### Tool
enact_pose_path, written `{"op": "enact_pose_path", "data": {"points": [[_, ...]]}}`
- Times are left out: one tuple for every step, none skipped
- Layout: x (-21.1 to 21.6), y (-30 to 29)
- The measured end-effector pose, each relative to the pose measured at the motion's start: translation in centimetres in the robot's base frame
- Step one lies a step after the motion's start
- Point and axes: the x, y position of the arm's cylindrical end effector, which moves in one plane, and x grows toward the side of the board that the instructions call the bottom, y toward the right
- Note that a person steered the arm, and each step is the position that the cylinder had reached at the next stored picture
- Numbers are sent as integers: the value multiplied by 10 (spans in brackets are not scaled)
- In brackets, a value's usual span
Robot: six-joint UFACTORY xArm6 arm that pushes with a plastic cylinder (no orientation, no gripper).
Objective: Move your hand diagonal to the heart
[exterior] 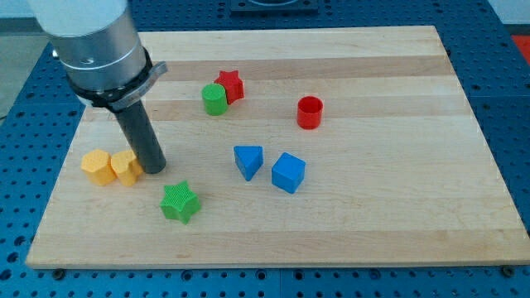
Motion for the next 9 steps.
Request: {"op": "enact_pose_path", "data": {"points": [[0, -2], [0, -3], [-1, -3], [-24, 12], [-61, 33], [-76, 50], [-74, 83], [-74, 85], [-74, 85]]}}
